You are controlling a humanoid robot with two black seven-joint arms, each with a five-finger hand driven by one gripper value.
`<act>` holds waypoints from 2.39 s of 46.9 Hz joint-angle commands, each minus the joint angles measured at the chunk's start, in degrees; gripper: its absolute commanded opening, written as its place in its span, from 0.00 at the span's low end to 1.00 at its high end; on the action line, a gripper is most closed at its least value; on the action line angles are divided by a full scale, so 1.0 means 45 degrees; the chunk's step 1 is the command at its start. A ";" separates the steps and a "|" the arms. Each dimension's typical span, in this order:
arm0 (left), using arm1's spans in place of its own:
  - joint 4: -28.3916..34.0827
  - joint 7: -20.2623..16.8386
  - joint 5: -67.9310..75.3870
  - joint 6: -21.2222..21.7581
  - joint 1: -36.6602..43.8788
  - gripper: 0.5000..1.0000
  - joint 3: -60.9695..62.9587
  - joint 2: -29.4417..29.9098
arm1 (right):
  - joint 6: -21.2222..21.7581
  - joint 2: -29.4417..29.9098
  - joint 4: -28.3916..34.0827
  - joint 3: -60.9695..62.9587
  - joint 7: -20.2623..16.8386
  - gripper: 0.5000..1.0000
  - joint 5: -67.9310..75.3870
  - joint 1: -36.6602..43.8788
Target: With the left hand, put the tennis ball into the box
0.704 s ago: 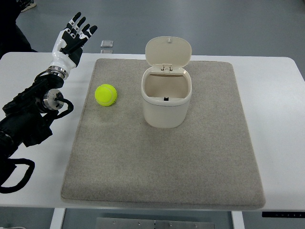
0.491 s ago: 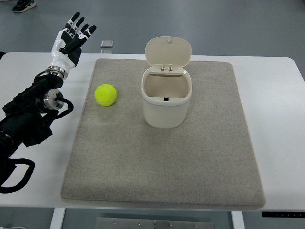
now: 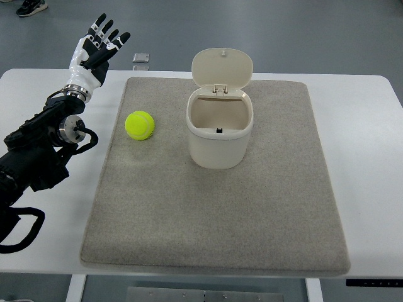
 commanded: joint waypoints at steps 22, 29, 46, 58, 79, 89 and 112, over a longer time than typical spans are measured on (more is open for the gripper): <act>-0.0057 0.0143 0.0052 -0.1271 -0.1729 0.97 0.6751 0.1769 | 0.0000 0.0000 0.0001 0.0000 0.0000 0.80 -0.0009 0.0001; -0.0058 0.0202 0.0052 -0.2188 -0.2412 0.97 0.8722 0.2238 | 0.0000 0.0000 0.0001 0.0000 0.0000 0.80 -0.0009 0.0001; -0.0058 0.0182 0.0110 -0.3146 -0.3839 0.97 1.2884 0.2376 | 0.0000 0.0000 0.0001 0.0000 0.0000 0.80 0.0011 0.0001; -0.0077 0.0163 0.2139 -0.3107 -0.4113 0.97 1.3628 0.2220 | 0.0000 0.0000 0.0001 0.0000 0.0000 0.80 0.0011 0.0001; -0.0720 -0.0052 0.6183 -0.3498 -0.5205 0.96 1.3608 0.2589 | 0.0000 0.0000 0.0001 0.0000 0.0000 0.80 0.0011 0.0001; -0.3024 -0.0052 0.7745 -0.3479 -0.6026 0.96 1.3589 0.3820 | 0.0000 0.0000 0.0001 0.0000 0.0000 0.80 -0.0009 0.0001; -0.4550 -0.0052 0.9270 -0.2815 -0.5793 0.96 1.3647 0.4446 | 0.0000 0.0000 0.0001 0.0000 0.0000 0.80 -0.0008 0.0001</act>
